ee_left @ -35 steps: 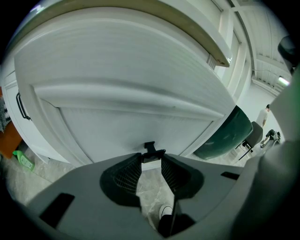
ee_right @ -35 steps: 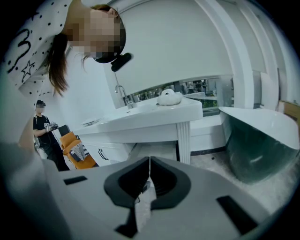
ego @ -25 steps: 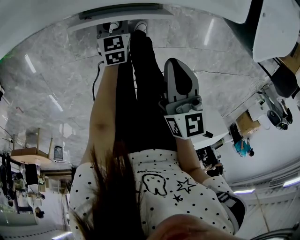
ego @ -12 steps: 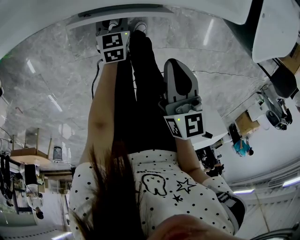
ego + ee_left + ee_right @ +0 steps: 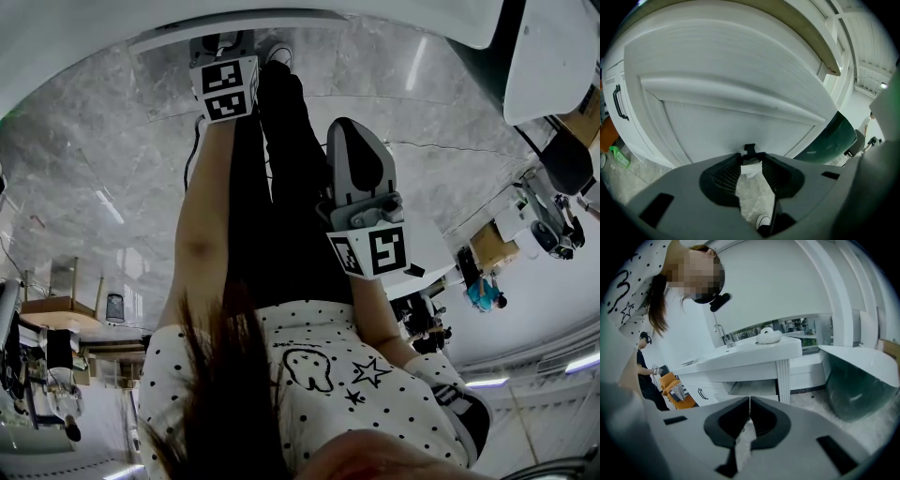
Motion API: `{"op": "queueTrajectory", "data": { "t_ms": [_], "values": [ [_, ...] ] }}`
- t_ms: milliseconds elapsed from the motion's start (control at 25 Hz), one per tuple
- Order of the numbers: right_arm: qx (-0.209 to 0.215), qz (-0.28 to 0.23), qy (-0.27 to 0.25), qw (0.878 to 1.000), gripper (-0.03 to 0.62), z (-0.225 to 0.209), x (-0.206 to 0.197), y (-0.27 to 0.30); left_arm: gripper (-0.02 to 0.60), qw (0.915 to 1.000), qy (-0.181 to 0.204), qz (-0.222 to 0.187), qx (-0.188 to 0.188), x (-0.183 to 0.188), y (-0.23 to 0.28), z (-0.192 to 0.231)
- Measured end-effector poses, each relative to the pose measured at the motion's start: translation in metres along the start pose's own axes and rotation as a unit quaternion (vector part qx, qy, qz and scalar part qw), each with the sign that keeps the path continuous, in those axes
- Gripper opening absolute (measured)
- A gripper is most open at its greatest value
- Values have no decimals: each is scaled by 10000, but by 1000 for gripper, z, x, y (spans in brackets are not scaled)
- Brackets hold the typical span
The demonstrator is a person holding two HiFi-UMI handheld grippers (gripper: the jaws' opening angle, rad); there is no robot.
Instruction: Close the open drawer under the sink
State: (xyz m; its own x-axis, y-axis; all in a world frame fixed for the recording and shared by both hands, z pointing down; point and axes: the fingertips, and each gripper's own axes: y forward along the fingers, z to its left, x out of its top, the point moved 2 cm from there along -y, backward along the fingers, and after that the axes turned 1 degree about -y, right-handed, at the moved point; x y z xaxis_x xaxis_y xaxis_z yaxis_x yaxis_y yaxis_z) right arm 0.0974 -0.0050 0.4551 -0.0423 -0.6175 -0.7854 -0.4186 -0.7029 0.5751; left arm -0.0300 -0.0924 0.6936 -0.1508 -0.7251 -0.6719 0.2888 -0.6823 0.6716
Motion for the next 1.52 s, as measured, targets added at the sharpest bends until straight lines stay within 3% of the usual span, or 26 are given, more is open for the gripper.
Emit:
{"op": "queueTrajectory", "data": {
  "t_ms": [720,1120,1520],
  "values": [
    [1,38,16,10000,15,0,-1,4,137,9999,-59,-104,-42,15,11,5],
    [25,47,58,10000,15,-2,1,3,138,9997,-76,-238,11,48,32,11],
    [-17,77,74,9999,15,-10,0,3,138,9994,-187,-304,-7,59,47,8]
  ]
}}
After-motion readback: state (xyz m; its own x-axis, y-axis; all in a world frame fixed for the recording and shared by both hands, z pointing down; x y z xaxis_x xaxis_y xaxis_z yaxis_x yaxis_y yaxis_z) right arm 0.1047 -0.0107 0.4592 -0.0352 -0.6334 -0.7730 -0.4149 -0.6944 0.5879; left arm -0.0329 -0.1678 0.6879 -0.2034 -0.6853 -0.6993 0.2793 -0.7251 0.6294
